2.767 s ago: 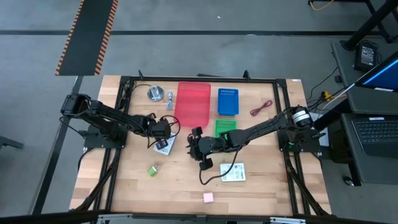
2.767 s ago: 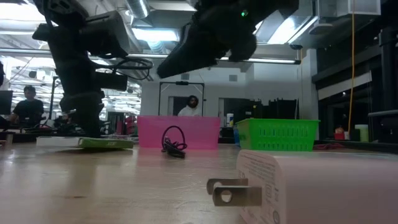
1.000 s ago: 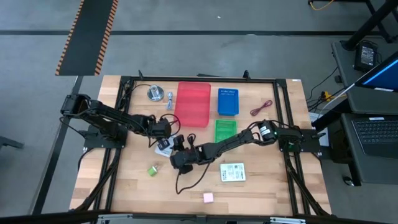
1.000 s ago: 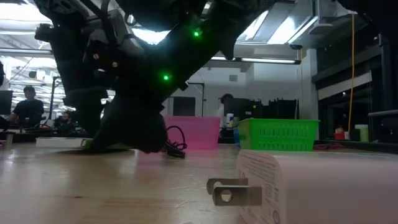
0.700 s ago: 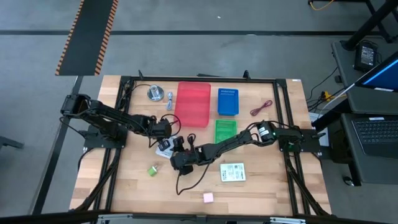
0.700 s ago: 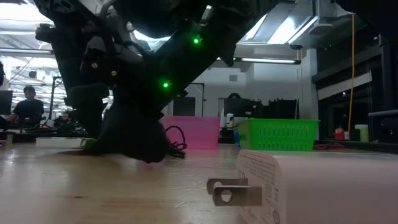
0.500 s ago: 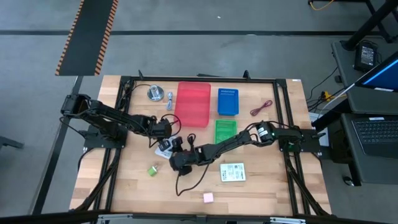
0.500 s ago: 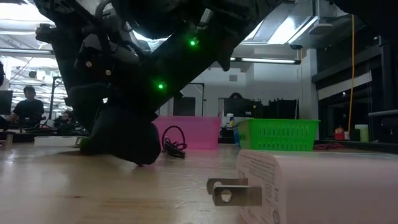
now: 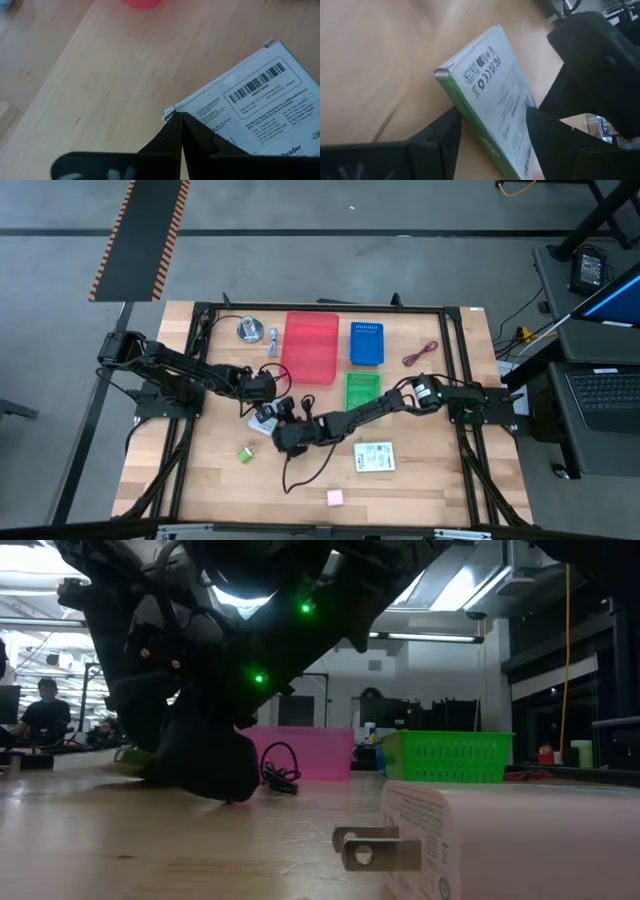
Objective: Pick and place items into bin
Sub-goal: Put the left white card reader box into the blue bin
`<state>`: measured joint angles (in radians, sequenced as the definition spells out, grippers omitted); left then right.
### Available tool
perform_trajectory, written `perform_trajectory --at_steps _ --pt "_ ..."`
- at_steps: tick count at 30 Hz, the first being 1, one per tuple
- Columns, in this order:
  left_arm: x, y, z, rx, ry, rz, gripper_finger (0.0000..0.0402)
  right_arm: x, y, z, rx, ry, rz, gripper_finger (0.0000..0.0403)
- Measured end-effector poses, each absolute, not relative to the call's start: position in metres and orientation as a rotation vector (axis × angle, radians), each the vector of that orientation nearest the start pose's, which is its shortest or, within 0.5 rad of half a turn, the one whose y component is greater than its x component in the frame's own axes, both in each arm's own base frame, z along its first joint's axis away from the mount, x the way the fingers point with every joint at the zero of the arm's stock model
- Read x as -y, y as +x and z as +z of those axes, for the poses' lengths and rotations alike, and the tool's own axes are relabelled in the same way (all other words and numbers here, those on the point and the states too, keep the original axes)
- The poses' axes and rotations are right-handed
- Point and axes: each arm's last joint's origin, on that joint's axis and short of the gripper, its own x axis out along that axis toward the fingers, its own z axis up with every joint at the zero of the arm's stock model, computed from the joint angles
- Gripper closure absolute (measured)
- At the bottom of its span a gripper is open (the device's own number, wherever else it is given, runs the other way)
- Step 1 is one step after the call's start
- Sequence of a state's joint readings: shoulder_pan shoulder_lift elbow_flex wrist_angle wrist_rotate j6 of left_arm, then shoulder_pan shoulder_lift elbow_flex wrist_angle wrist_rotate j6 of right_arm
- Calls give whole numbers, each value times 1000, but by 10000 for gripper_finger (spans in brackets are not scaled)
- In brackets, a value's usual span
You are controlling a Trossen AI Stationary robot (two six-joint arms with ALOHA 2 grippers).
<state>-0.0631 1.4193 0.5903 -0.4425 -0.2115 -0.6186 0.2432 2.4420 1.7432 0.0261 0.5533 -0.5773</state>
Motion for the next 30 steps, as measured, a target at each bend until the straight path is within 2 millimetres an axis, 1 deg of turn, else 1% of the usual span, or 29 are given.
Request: perform_trajectory --at_steps 8,11,18,22,27,30 --pt "12 222 134 -1132 -355 473 400 -103 511 105 -693 -824 -139 204" --pt "15 224 135 -1120 -368 435 400 -102 511 106 -695 -852 -136 215" --pt "17 225 135 -1114 -355 423 400 -102 512 106 -693 -859 -133 283" --pt "16 225 135 -1112 -344 428 400 -107 510 106 -692 -865 -127 322" --pt "15 225 135 -1112 -311 426 400 -114 507 104 -714 -894 -127 384" --pt "15 225 135 -1106 -301 438 400 -117 506 107 -714 -898 -113 388"
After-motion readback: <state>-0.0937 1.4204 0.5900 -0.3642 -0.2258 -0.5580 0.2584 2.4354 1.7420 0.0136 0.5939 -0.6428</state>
